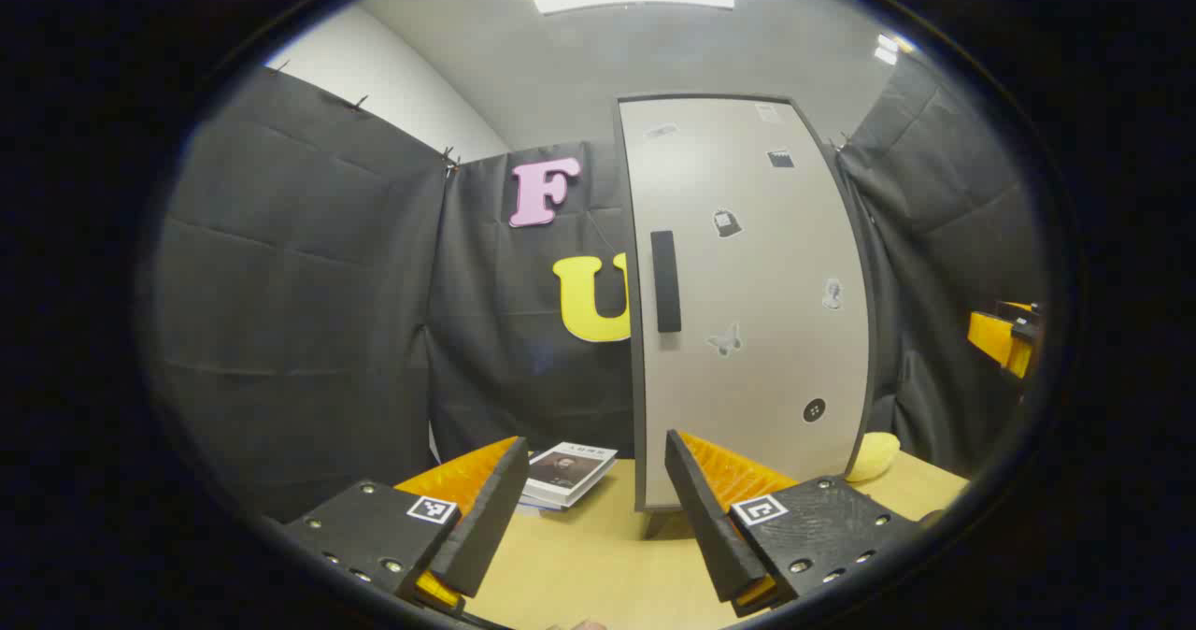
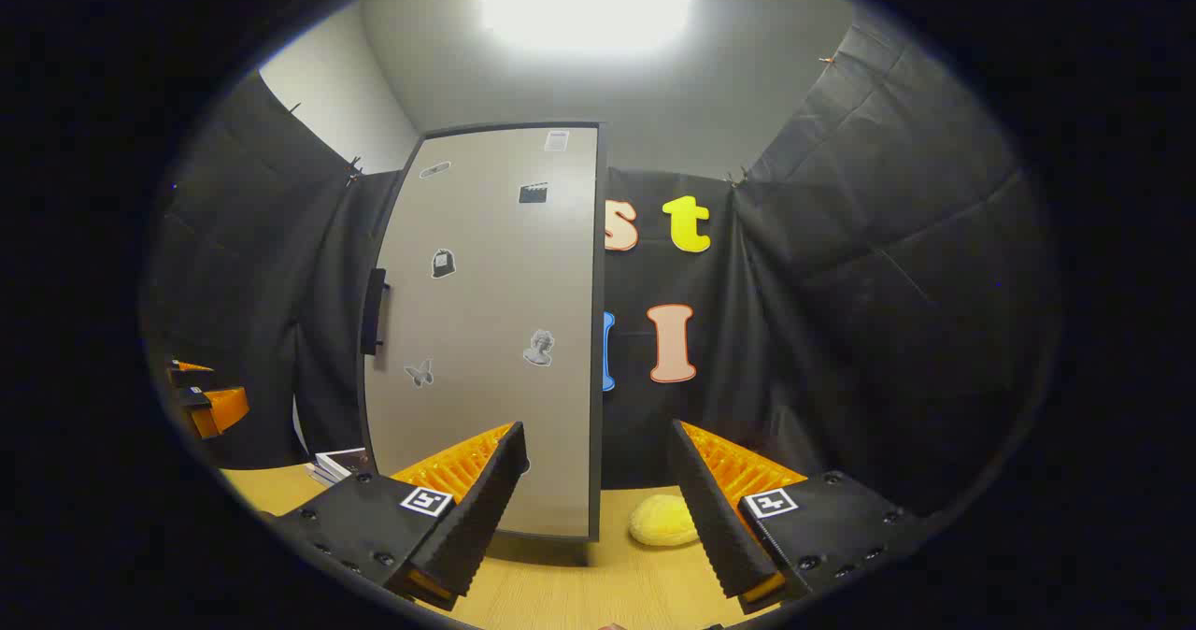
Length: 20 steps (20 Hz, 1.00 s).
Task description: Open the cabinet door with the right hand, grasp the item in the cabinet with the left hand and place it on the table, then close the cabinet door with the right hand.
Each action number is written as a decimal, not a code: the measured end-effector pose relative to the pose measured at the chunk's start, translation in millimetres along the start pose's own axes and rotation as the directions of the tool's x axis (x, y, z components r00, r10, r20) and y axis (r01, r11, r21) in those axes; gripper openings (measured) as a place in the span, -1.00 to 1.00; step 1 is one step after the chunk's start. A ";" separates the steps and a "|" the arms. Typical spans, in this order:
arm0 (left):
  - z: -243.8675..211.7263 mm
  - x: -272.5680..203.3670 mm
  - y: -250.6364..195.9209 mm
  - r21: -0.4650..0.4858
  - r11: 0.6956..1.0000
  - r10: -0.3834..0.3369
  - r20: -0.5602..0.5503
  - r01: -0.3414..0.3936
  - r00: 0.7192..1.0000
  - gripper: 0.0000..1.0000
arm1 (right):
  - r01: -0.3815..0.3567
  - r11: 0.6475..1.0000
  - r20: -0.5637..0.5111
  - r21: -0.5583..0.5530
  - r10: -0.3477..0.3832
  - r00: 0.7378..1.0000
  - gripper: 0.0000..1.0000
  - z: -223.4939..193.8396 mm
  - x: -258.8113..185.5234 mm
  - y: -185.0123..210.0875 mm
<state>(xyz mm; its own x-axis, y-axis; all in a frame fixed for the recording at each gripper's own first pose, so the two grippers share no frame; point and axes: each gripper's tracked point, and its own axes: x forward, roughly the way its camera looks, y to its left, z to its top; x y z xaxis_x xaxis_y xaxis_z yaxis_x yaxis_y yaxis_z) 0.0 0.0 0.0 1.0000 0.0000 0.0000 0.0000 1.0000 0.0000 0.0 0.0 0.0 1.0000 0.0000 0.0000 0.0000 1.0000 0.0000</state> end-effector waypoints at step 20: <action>9.5 -7.9 -4.4 0.015 1.000 0.008 -0.001 -0.008 1.000 0.77 | -0.004 1.000 -0.011 0.016 0.004 1.000 0.94 -12.5 9.9 -13.7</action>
<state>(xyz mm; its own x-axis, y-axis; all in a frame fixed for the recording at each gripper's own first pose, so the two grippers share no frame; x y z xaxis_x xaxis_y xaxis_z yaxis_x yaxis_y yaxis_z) -7.9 -4.4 9.5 1.0000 0.0081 -0.0008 -0.0081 0.9999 0.0148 9.9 -13.7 -12.5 0.9999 0.0039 -0.0107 -0.0037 0.9999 0.0160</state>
